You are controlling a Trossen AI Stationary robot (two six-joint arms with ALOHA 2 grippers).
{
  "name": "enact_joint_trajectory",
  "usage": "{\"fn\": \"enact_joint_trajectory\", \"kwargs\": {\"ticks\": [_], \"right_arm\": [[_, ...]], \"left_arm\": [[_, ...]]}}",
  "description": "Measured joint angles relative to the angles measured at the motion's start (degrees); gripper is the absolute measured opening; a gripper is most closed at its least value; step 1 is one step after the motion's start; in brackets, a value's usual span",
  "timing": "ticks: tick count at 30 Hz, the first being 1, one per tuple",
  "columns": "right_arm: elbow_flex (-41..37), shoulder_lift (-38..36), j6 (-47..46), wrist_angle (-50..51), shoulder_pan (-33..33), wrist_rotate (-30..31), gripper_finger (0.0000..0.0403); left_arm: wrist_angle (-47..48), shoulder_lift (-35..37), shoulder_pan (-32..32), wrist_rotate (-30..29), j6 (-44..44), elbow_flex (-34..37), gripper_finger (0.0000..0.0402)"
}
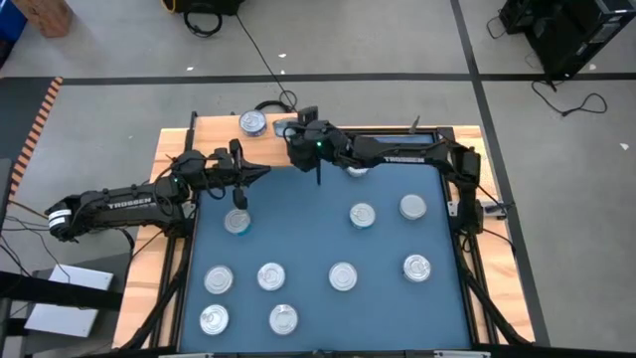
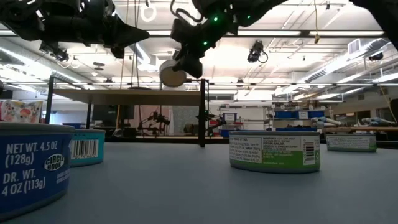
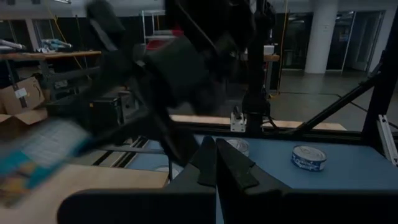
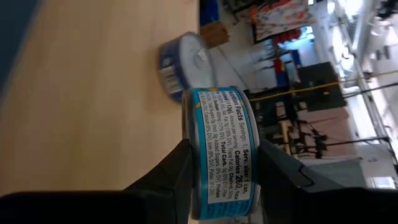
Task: Stack canned seafood by type on shelf
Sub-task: Put the yellow blue tuna can on the shelf
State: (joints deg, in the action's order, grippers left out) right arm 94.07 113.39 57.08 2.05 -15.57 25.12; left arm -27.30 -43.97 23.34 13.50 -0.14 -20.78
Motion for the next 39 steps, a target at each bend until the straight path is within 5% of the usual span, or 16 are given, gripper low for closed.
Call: {"fn": "enact_joint_trajectory", "kwargs": {"ticks": [13, 26, 39], "right_arm": [[2.7, 5.6, -0.9, -0.6, -2.9, 0.5, 0.0141], [2.6, 5.7, -4.6, -4.6, -3.1, 3.3, 0.0249], [2.6, 5.7, -10.1, -6.2, -2.9, 3.8, 0.0271]], "left_arm": [[-0.1, -0.5, 0.2, 0.0, 0.1, 0.0, 0.0001], [0.1, -0.5, 0.3, 0.0, 0.1, 0.0, 0.0001], [0.2, -0.5, 0.3, 0.1, 0.1, 0.0, 0.0001]]}}
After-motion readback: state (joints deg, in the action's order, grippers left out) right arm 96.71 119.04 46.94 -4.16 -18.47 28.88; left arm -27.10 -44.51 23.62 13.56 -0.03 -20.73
